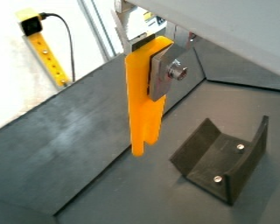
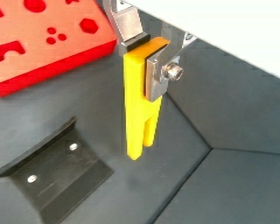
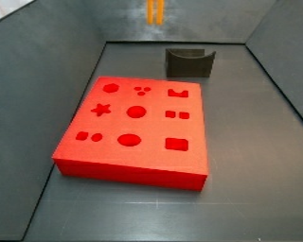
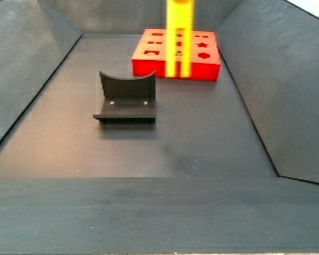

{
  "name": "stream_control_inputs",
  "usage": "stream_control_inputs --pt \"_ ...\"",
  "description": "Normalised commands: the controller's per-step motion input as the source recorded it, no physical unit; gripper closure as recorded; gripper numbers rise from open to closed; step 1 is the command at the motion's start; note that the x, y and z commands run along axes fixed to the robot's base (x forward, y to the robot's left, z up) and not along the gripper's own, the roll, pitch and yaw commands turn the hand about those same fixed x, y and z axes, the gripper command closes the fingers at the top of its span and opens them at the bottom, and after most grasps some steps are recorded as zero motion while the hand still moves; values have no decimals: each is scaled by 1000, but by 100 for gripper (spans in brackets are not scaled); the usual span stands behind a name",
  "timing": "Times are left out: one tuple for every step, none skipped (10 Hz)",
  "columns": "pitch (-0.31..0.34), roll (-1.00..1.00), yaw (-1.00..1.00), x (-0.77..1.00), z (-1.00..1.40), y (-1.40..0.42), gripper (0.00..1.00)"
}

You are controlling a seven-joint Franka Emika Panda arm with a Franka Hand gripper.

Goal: Pick up the square-circle object. Move up. Place the square-circle object on the fixture. Regrasp the square-circle object. Rotate the square-circle object. Move to above the board. Insert the square-circle object.
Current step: Rotate the square-circle object.

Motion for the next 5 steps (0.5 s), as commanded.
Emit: stream_control_inputs --pt "-31 -156 -43 -860 164 50 100" --pt "-46 -156 -43 -682 95 35 100" --pt "-52 -161 -45 -596 73 29 100" --pt "-66 -168 -49 -426 52 26 100" --pt "-71 -172 -54 -309 43 24 100"
